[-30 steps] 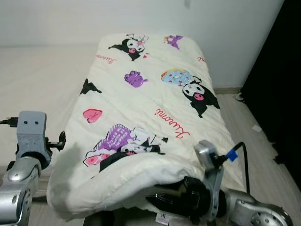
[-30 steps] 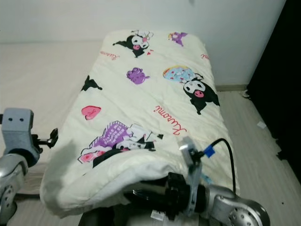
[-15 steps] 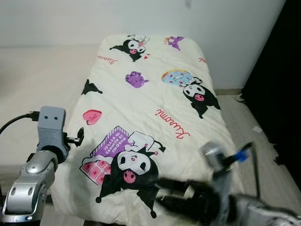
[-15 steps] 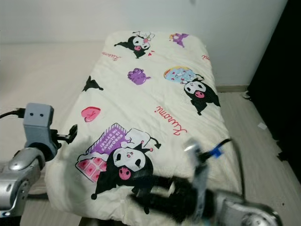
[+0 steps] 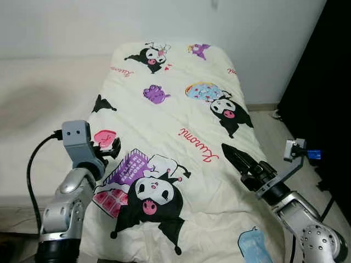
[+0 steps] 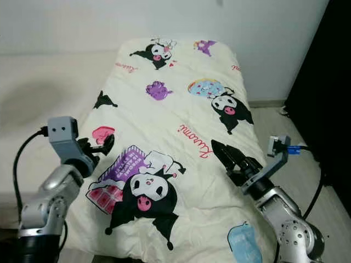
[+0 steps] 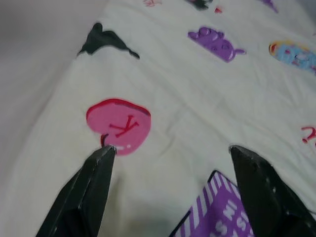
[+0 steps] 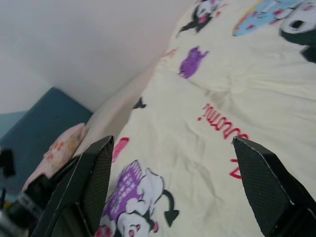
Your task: Clean up the room
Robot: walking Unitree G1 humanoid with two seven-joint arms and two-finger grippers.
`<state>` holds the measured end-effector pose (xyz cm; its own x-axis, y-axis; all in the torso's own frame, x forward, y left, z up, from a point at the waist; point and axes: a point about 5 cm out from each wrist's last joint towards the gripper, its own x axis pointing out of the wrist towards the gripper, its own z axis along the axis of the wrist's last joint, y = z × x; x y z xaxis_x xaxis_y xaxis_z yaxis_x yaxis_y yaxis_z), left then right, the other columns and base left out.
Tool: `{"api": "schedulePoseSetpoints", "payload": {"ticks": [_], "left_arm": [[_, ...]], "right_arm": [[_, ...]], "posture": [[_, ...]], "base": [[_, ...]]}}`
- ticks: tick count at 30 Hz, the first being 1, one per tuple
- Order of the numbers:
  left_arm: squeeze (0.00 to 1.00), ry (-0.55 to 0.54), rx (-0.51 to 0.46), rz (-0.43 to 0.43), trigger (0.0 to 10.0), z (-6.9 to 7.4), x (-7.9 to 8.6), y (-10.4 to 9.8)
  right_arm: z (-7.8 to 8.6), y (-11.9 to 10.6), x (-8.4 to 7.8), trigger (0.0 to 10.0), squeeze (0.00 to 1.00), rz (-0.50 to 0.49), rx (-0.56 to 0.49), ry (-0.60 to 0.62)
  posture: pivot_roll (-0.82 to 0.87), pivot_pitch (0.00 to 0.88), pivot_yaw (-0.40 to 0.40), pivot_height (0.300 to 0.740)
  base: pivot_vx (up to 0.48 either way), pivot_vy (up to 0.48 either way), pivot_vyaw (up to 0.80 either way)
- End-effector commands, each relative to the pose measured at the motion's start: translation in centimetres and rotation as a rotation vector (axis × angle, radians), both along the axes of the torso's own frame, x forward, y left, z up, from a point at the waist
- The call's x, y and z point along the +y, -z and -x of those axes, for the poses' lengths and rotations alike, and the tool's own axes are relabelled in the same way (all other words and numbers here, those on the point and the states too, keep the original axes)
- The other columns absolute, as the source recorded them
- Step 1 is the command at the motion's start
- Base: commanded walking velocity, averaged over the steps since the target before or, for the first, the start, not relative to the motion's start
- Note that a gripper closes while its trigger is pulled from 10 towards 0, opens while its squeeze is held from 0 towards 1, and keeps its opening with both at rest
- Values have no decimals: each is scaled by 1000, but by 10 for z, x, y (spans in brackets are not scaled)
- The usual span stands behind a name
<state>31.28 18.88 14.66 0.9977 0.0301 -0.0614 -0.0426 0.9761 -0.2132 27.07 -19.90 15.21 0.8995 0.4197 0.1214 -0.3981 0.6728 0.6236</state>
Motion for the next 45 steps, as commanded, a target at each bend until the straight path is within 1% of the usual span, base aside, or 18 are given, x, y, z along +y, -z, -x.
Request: {"api": "schedulePoseSetpoints", "payload": {"ticks": [1, 3, 4, 8, 10, 11, 14, 15, 17, 22, 29, 35, 39, 45], "left_arm": [[0, 10, 48, -2, 10000, 0, -5, 15], [0, 15, 60, 9, 10000, -2, -7, 22], [0, 15, 60, 9, 10000, -2, -7, 22], [0, 19, 86, 20, 10000, -5, -10, 35], [0, 19, 89, 18, 10000, -5, -10, 37], [0, 21, 88, 27, 10000, -6, -11, 38], [0, 22, 86, 30, 10000, -6, -11, 38], [0, 26, 101, 18, 10000, -7, -12, 46], [0, 27, 108, 13, 10000, -7, -12, 48], [0, 26, 106, 15, 10000, -7, -12, 51], [0, 29, 80, 13, 10000, -8, -10, 51], [0, 32, 83, 6, 10000, -7, -10, 53], [0, 42, 94, -18, 10000, -7, -10, 58], [0, 42, 100, -26, 10000, -8, -10, 61]], "right_arm": [[-3, 7, 4, 10000, 0, 14, 30, 10], [-5, 12, 4, 10000, 0, 19, 38, 24], [-5, 12, 4, 10000, 0, 19, 38, 24], [-7, 21, 4, 10000, 0, 50, 51, 46], [-7, 22, 3, 10000, 0, 53, 52, 48], [-6, 23, 3, 10000, 0, 62, 53, 49], [-6, 23, 3, 10000, 0, 65, 52, 49], [-6, 27, 3, 10000, 0, 77, 59, 52], [-6, 29, 4, 10000, 0, 79, 61, 52], [-6, 31, 5, 10000, 0, 86, 61, 49], [-5, 33, 9, 10000, 0, 98, 61, 29], [-5, 34, 9, 10000, 0, 102, 60, 28], [-6, 37, 9, 10000, 0, 111, 68, 33], [-8, 40, 8, 10000, 0, 116, 76, 38]], "posture": [[-107, 95, 60, 560], [-112, 91, 60, 569], [-112, 91, 60, 569], [-120, 84, 62, 587], [-120, 84, 62, 592], [-122, 82, 62, 601], [-122, 82, 62, 606], [-124, 79, 63, 615], [-124, 79, 63, 619], [-125, 79, 61, 633], [-123, 82, 59, 655], [-123, 81, 61, 669], [-120, 75, 58, 687], [-119, 69, 56, 710]], "base": [[0, 0, 0], [0, 0, 0], [0, 0, 0], [0, 0, 0], [0, 0, 0], [0, 0, 0], [0, 0, 0], [-251, 0, 0], [-338, 0, 0], [-469, 0, 0], [0, 0, 0], [0, 0, 0], [0, 0, 0], [0, 0, 0]]}}
